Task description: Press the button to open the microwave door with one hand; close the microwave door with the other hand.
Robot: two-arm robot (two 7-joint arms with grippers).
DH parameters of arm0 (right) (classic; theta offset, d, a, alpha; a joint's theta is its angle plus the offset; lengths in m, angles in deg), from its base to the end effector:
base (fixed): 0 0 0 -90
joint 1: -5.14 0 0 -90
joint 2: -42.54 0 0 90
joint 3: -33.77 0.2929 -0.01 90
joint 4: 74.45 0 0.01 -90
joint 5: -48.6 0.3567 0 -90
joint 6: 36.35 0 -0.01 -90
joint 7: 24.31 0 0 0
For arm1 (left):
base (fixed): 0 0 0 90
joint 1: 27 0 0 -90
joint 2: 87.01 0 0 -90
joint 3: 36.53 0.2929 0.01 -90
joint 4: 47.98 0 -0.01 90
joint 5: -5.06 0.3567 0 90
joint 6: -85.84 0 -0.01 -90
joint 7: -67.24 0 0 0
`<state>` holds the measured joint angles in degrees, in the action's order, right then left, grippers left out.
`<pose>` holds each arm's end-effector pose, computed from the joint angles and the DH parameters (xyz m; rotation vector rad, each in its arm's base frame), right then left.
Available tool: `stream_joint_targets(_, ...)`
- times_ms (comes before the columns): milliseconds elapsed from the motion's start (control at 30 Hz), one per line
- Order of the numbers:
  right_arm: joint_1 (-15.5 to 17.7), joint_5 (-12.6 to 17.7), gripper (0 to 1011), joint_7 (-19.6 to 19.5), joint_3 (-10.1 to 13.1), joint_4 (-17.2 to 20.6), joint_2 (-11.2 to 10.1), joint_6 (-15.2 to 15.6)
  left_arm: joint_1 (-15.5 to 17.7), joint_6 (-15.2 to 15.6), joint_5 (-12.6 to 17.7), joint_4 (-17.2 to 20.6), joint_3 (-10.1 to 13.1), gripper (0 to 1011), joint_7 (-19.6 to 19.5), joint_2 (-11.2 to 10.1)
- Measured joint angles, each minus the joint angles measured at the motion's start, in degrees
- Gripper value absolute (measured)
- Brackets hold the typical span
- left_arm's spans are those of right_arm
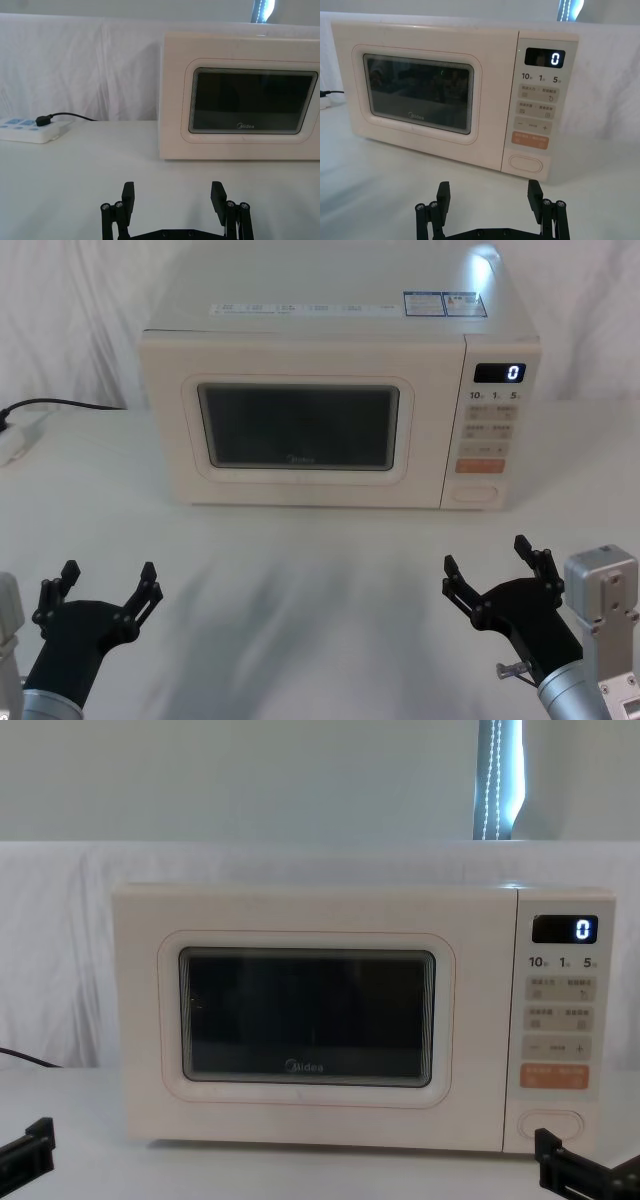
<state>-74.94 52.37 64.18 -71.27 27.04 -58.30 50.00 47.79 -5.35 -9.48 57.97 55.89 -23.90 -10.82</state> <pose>0.3113 0.0515 -0.3012 -0.0031 -0.0890 -1.3022 0.2999 0.0332 -0.2882 -0.0379 0.0140 1.4459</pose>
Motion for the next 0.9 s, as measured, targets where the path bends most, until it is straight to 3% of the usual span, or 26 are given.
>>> stream_joint_targets(900, 0.0, 0.0, 1002, 0.0, 0.0, 0.0, 0.0, 0.0, 0.0, 0.0, 0.0, 0.0, 0.0, 1001, 0.0, 0.0)
